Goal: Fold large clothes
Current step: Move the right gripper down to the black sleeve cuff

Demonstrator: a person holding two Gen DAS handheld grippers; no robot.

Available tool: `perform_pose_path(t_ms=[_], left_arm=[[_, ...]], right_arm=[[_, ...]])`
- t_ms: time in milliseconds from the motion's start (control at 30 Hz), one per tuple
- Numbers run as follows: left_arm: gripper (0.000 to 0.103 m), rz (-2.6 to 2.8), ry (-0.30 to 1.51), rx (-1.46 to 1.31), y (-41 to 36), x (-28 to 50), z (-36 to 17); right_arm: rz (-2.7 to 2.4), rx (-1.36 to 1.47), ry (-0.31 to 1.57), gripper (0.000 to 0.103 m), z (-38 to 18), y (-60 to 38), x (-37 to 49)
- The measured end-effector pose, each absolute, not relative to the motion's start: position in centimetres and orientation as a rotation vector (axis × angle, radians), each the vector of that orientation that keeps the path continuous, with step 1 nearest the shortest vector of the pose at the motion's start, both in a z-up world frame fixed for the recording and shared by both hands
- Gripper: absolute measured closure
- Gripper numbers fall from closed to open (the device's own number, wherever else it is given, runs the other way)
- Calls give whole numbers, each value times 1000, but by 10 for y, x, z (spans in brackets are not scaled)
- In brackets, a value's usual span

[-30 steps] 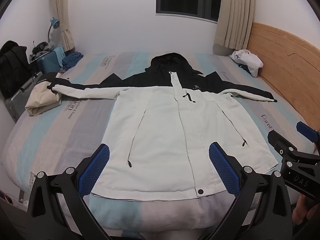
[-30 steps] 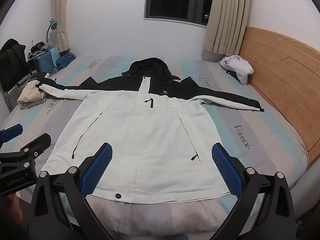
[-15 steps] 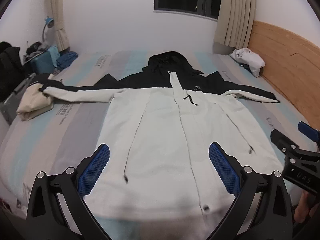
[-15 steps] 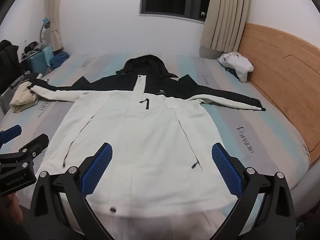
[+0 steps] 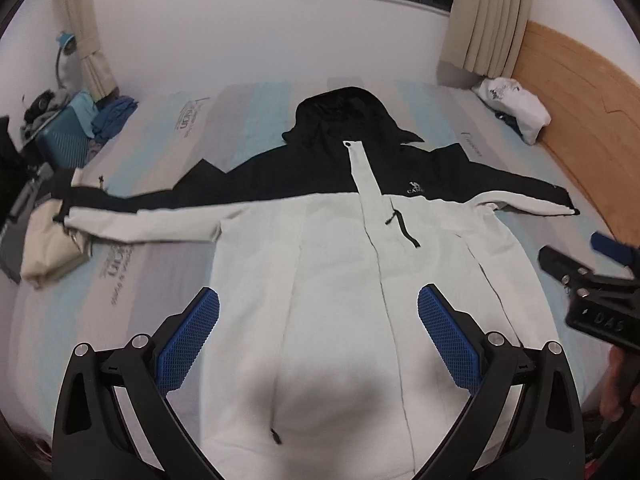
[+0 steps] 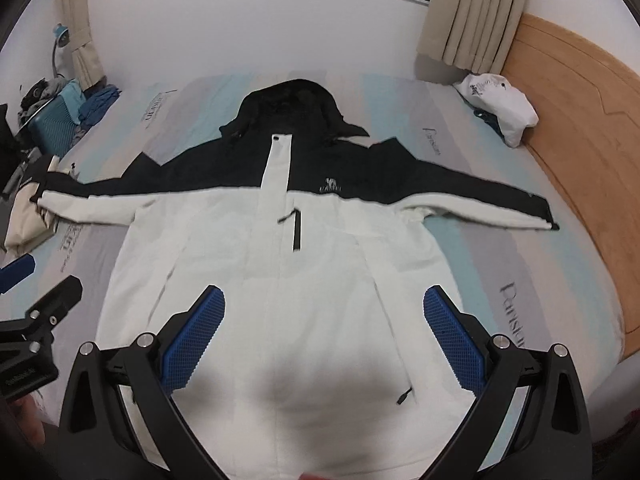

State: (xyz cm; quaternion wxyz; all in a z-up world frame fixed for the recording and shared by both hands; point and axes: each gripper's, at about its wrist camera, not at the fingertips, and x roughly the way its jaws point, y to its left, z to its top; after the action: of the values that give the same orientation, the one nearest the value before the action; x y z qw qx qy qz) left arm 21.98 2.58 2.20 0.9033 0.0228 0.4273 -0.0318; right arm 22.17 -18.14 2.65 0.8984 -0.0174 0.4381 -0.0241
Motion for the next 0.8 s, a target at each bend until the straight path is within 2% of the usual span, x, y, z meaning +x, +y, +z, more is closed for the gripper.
perform_pose_path(t_ms=[200,367,800], left_arm=[[6,-61,951,29,24,285,58],[6,-48,984,15,8,343,62],[6,20,1090,-24,-38,494,-6]], right_arm=[[-43,-66,964,7,64,-182,277],[-8,-22,1017,7,64,-210,339],[-53,-34,1144,7,-25,-336,511]])
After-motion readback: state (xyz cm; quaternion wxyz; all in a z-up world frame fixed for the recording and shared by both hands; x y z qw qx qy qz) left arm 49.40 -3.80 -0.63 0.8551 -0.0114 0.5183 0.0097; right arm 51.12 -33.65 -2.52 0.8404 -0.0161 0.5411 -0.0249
